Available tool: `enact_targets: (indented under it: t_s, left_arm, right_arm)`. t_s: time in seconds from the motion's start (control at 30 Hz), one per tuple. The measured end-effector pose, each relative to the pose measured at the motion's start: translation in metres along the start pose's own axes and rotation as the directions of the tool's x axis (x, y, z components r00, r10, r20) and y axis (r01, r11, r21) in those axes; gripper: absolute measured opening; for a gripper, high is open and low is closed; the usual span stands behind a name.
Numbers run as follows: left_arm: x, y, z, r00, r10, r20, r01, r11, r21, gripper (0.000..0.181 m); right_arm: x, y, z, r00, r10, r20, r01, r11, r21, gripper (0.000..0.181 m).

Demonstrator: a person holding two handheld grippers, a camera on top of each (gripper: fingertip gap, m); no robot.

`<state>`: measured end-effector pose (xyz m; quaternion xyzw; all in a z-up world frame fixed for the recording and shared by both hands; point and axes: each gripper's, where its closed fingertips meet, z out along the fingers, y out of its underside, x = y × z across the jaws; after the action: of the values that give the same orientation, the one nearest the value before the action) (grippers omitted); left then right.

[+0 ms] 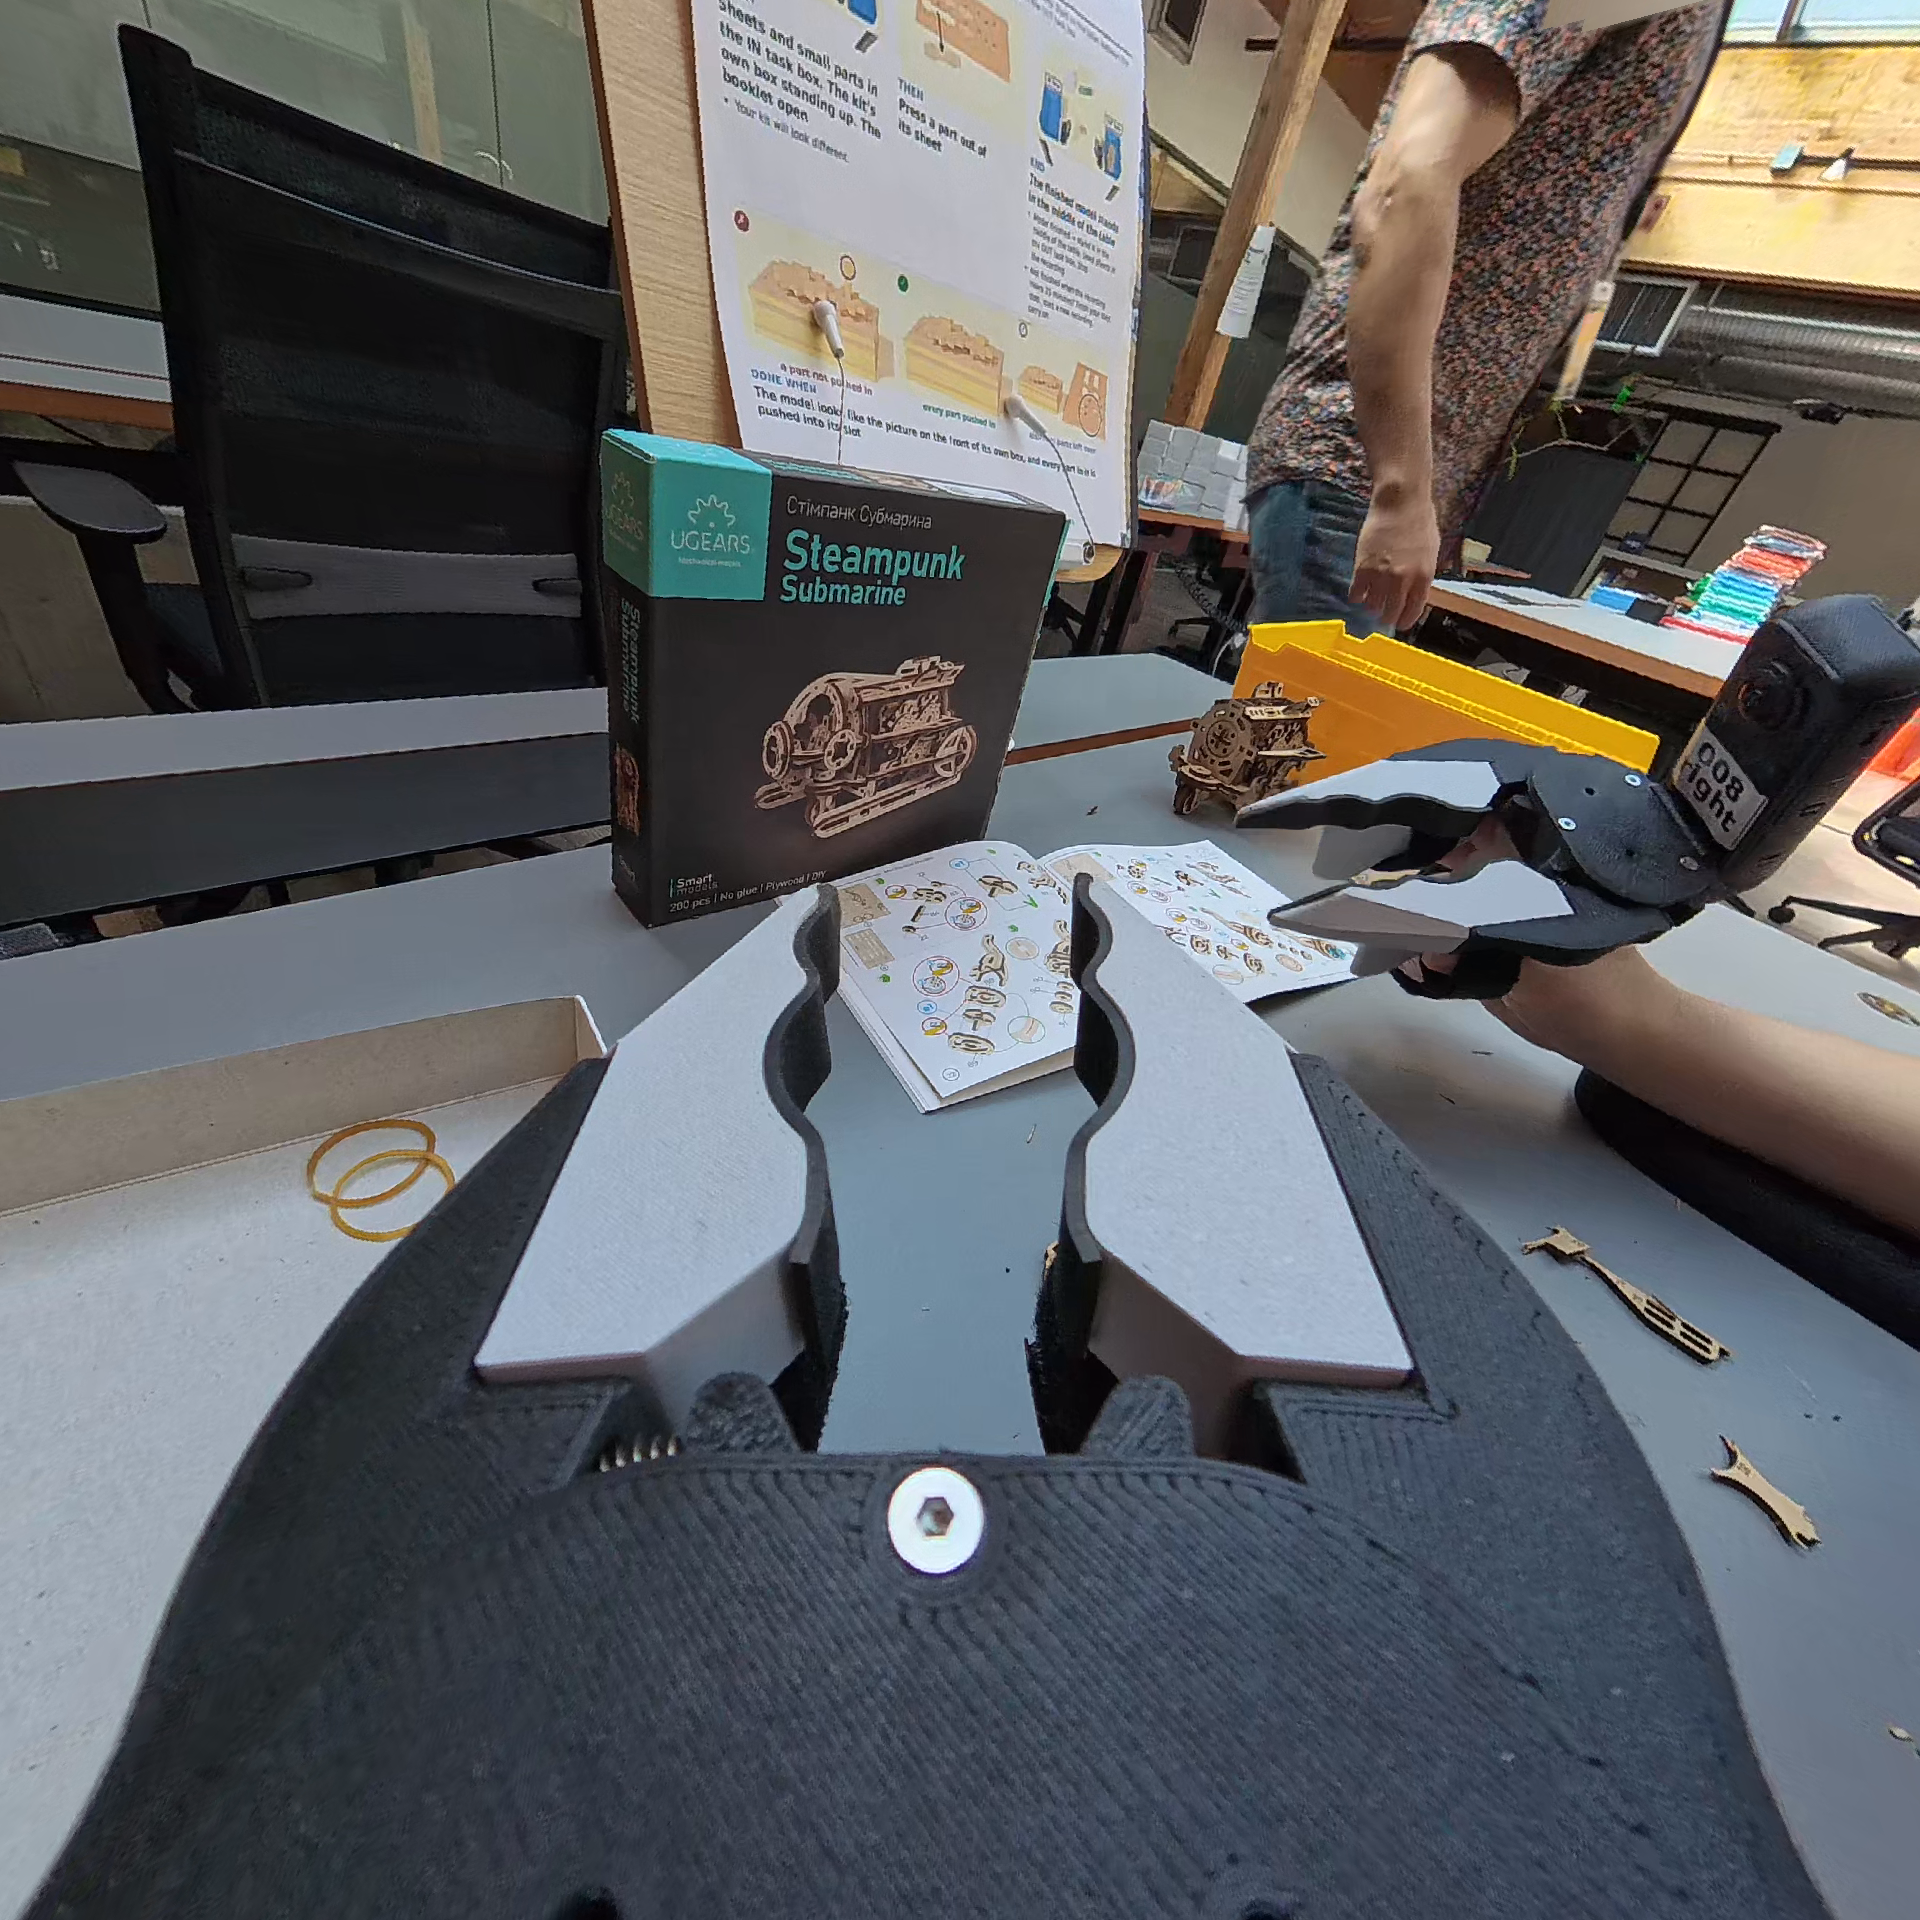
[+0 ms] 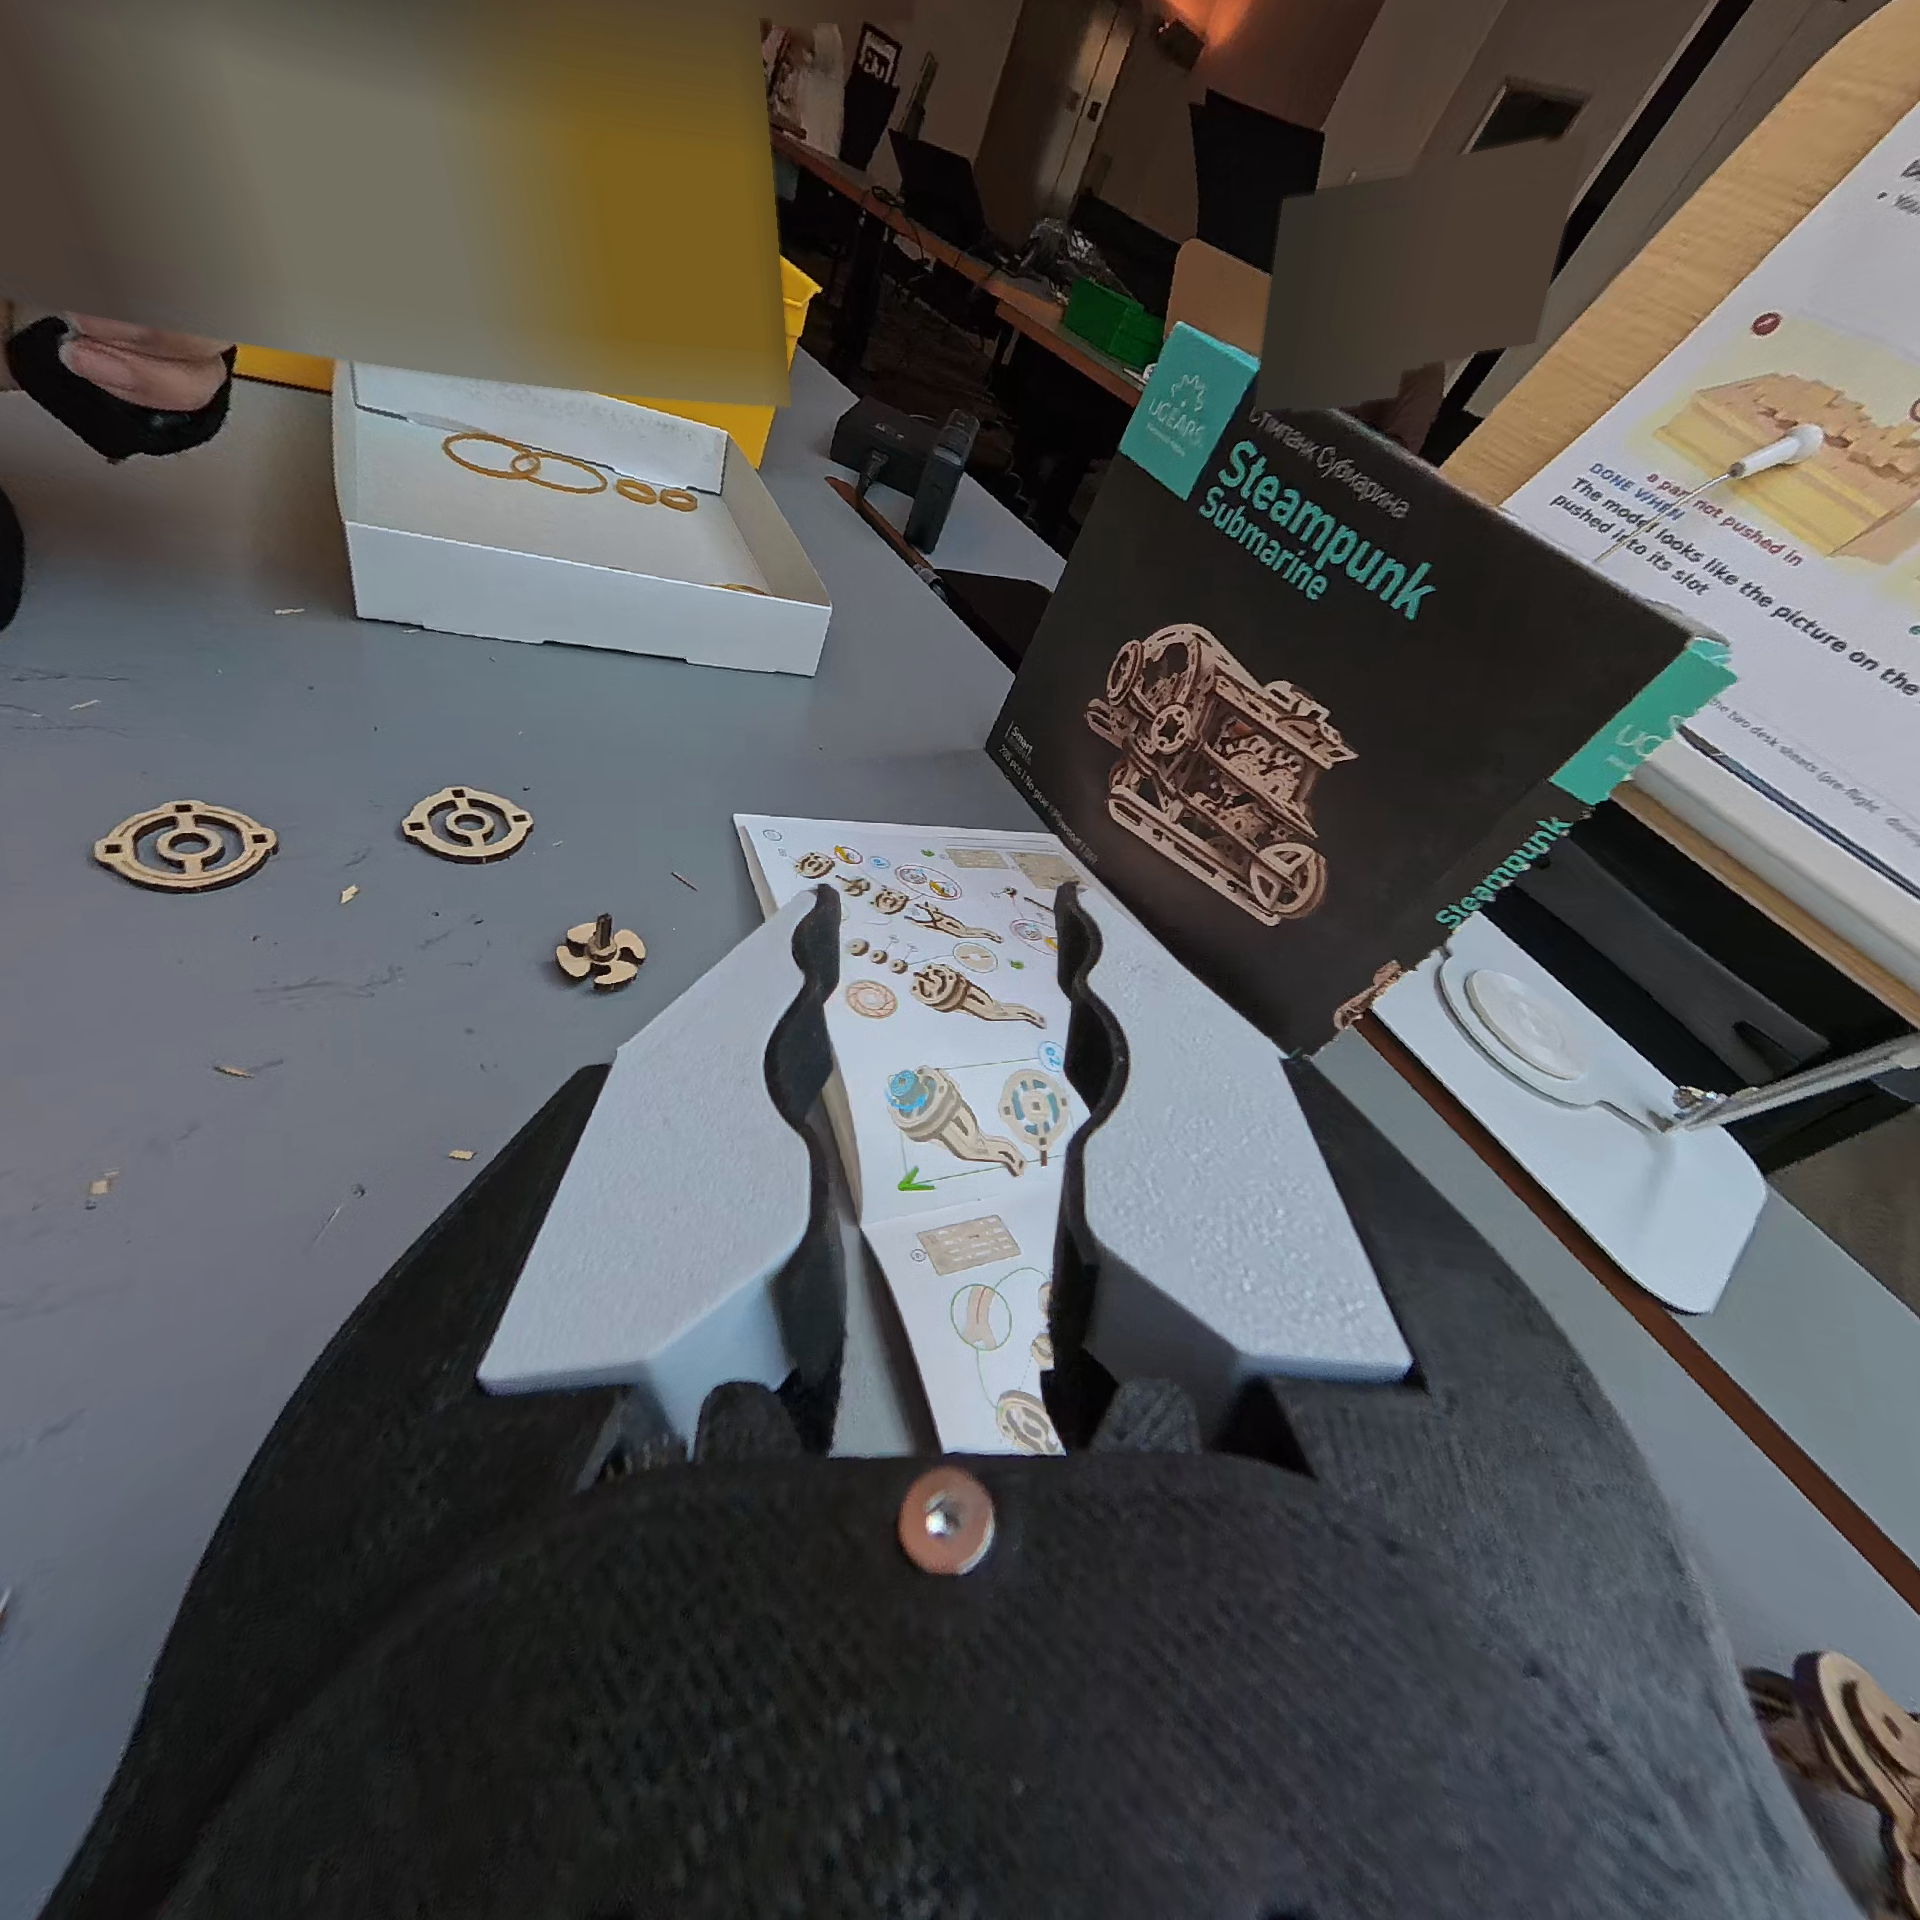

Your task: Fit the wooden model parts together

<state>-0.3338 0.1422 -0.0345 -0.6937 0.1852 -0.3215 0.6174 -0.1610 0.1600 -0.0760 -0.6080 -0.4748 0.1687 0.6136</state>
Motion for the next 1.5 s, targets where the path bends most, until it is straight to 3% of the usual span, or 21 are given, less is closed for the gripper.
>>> enact_targets:
  t_s: [0.13, 0.23, 0.57, 0.87, 0.97, 1.5]
  left_arm:
    - [0.001, 0.0, 0.001, 1.0, -0.001, -0.003, 0.001, 1.0, -0.002, 0.043]
    - [0.001, 0.002, 0.002, 1.0, 0.005, -0.003, -0.005, 1.0, -0.01, 0.043]
    - [0.0, 0.003, 0.002, 1.0, 0.002, -0.003, -0.002, 1.0, -0.012, 0.042]
    - [0.001, 0.004, 0.002, 1.0, 0.004, -0.006, -0.004, 1.0, -0.018, 0.042]
    - [0.002, 0.004, 0.002, 1.0, 0.004, -0.009, -0.004, 1.0, -0.019, 0.042]
    - [0.003, 0.0, 0.001, 1.0, 0.009, -0.008, -0.009, 1.0, -0.006, 0.042]
  right_arm:
    - [-0.048, 0.009, 0.013, 0.957, 0.09, 0.274, -0.073, 0.995, -0.074, 0.039]
    - [-0.071, 0.021, 0.023, 0.914, 0.106, 0.392, -0.031, 0.981, -0.192, 0.037]
    - [-0.098, 0.043, 0.044, 0.821, 0.128, 0.556, 0.068, 0.946, -0.317, 0.036]
    - [-0.097, 0.049, 0.048, 0.806, 0.21, 0.553, 0.015, 0.928, -0.373, 0.032]
    - [-0.096, 0.05, 0.049, 0.813, 0.218, 0.54, 0.01, 0.922, -0.387, 0.021]
    - [-0.091, 0.041, 0.042, 0.89, 0.063, 0.452, 0.105, 0.935, -0.338, 0.02]
